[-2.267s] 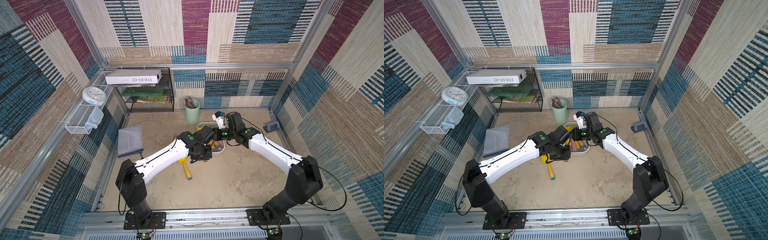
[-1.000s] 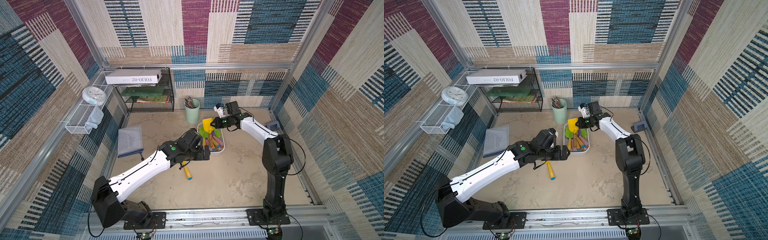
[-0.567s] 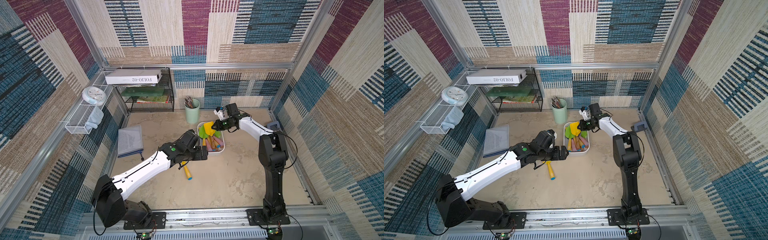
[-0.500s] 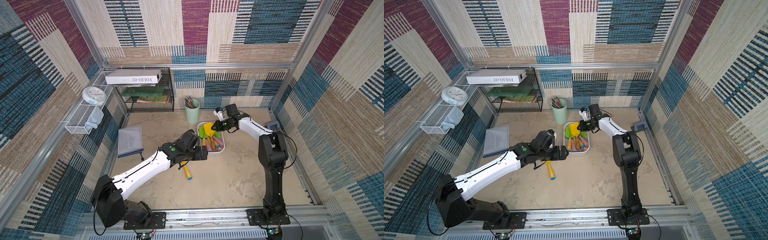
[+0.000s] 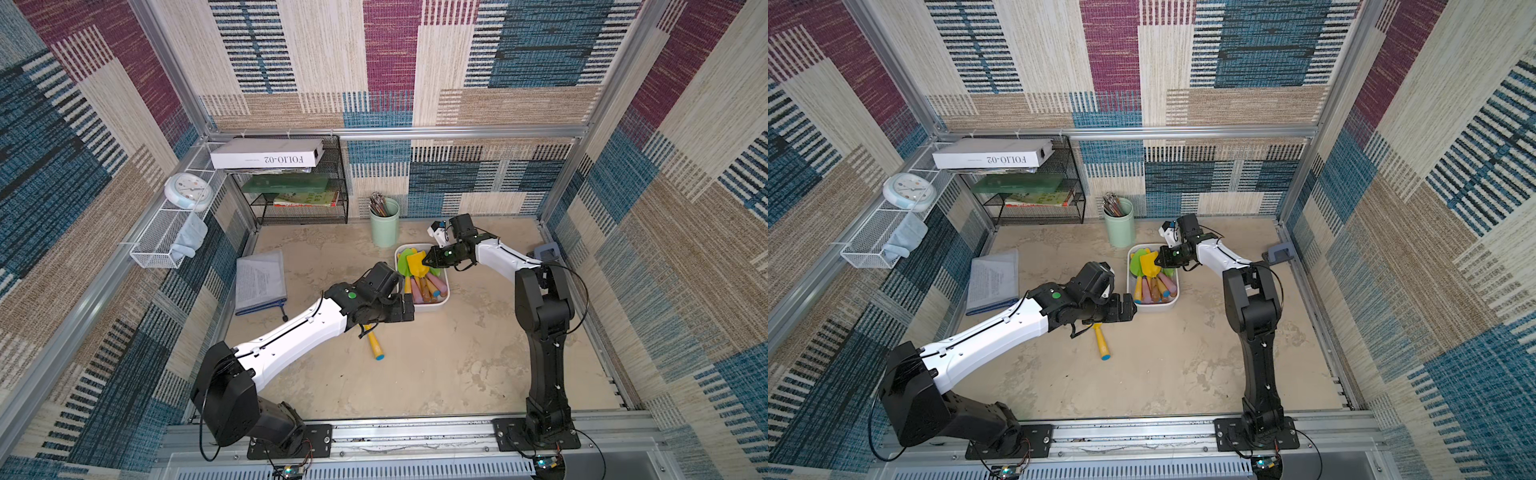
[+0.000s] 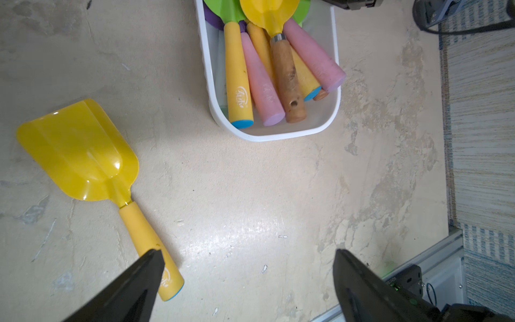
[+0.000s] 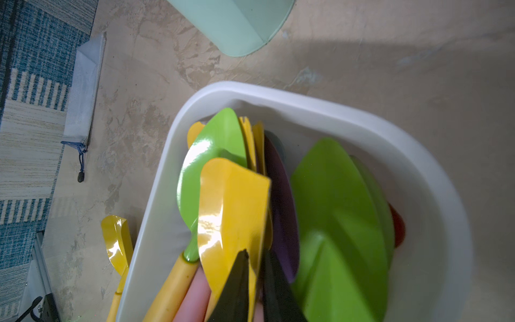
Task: Put the shovel into the storage box
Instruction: Place the shovel in the storage box.
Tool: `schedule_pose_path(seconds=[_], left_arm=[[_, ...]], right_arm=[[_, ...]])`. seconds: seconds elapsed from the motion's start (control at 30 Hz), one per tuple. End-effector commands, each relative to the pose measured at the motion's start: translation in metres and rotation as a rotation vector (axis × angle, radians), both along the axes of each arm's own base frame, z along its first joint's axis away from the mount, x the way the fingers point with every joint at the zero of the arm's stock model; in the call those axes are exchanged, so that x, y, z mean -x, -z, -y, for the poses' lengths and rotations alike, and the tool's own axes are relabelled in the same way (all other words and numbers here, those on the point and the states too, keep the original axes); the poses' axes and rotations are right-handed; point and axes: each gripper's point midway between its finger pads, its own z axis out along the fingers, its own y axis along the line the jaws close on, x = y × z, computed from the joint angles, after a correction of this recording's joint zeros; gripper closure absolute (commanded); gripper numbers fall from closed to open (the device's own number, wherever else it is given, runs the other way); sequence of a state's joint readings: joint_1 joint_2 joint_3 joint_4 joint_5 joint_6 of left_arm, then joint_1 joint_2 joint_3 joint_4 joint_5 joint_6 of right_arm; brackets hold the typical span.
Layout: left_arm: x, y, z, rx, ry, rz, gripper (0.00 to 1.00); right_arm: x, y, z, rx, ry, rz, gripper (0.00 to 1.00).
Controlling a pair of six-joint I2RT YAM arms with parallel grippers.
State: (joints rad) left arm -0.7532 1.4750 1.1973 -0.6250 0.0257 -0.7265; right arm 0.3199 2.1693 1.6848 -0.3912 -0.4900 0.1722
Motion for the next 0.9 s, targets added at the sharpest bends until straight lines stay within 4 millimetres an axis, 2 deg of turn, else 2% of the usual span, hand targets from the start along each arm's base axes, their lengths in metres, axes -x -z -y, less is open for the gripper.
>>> schedule_pose_path(seconds=[0.0,0.17,0.37,0.53,0.67,0.87], left_arm=[[0.005,0.008,-0.007,-0.037,-0.021,-0.041,0.00],[0.009,0.012,-0.015,-0.071,-0.044,-0.067,0.01],[0.017,0.022,-0.029,-0.131,-0.086,-0.120,0.00],[0.026,0.053,-0.047,-0.231,-0.143,-0.226,0.00],[0.033,0.081,-0.059,-0.276,-0.200,-0.308,0.00],[0.037,0.104,-0.059,-0.280,-0.235,-0.373,0.01]], right_arm=[[-0.001,-0.005,0.003,0.013,0.013,0.013,0.78],[0.001,-0.013,0.007,0.029,0.024,0.025,0.71],[0.004,-0.034,0.014,0.054,0.046,0.058,0.67],[0.014,-0.062,0.023,0.063,0.072,0.098,0.65],[0.031,-0.086,0.029,0.052,0.084,0.134,0.65],[0.059,-0.109,0.037,0.025,0.091,0.175,0.65]])
